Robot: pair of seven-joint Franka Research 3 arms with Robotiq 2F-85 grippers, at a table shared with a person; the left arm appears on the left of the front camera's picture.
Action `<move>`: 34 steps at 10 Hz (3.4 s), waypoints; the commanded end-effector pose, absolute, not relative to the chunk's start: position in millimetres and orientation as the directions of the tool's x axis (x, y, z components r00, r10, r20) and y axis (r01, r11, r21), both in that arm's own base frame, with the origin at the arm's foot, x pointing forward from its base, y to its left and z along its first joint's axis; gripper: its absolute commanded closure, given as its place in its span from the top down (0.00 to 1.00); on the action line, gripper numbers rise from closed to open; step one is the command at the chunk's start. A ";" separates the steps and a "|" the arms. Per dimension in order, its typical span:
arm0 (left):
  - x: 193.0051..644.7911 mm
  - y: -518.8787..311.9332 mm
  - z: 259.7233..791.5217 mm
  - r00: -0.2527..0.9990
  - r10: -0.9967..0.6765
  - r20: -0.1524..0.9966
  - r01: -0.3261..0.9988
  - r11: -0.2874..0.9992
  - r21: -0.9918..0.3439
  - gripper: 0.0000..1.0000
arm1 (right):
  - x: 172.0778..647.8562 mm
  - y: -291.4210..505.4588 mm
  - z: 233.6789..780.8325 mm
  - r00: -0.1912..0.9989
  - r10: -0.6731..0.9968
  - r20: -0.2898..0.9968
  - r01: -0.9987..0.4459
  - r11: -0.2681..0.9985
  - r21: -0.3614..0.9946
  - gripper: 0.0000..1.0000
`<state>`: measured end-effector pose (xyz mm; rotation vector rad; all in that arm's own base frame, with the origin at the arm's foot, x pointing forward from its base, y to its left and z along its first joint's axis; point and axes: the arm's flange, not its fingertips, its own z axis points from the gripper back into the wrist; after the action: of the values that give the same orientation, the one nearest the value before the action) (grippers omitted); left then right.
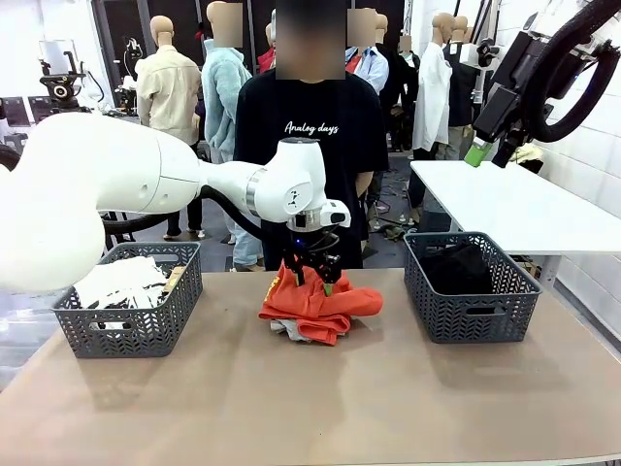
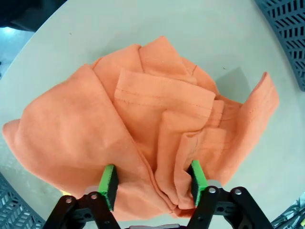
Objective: Sort the tops and bottoms.
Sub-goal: Lift clothes from the center of the table with your left hand.
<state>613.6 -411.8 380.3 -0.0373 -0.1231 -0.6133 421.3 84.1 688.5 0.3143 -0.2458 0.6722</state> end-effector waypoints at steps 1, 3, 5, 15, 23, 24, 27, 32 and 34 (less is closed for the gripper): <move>618.1 -410.0 378.9 0.815 -0.565 0.130 0.570 0.821 0.000 0.35 | 418.9 83.7 688.6 0.762 0.568 0.311 -0.637 0.743 0.203 1.00; 621.1 -406.1 381.4 0.828 -0.549 0.117 0.554 0.832 -0.017 0.00 | 418.9 83.7 688.6 0.762 0.568 0.311 -0.637 0.743 0.203 1.00; 621.7 -403.0 383.9 0.847 -0.520 0.113 0.524 0.852 -0.014 0.00 | 418.9 83.7 688.6 0.762 0.568 0.311 -0.637 0.743 0.203 1.00; 619.3 -402.3 386.3 0.842 -0.524 0.130 0.528 0.849 -0.003 0.00 | 418.9 83.7 688.6 0.762 0.568 0.311 -0.637 0.743 0.203 1.00; 552.1 -445.2 574.6 0.686 -0.664 0.297 0.605 0.748 0.273 0.00 | 418.9 83.7 688.6 0.762 0.568 0.311 -0.637 0.743 0.203 1.00; 543.6 -441.7 600.4 0.670 -0.660 0.338 0.582 0.751 0.311 0.00 | 418.9 83.7 688.6 0.762 0.568 0.311 -0.637 0.743 0.203 1.00; 528.7 -433.4 665.8 0.671 -0.629 0.391 0.476 0.771 0.423 0.00 | 418.9 83.7 688.6 0.762 0.568 0.311 -0.637 0.743 0.203 1.00; 521.6 -423.4 677.8 0.645 -0.650 0.402 0.504 0.757 0.417 0.00 | 418.9 83.7 688.6 0.762 0.568 0.311 -0.637 0.743 0.203 1.00; 521.6 -423.4 677.8 0.645 -0.650 0.402 0.504 0.757 0.417 0.00 | 418.9 83.7 688.6 0.762 0.568 0.311 -0.637 0.743 0.203 1.00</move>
<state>520.9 -425.7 672.8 0.2877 -0.5517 -0.6708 421.1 84.0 688.9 0.3144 -0.2463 0.6724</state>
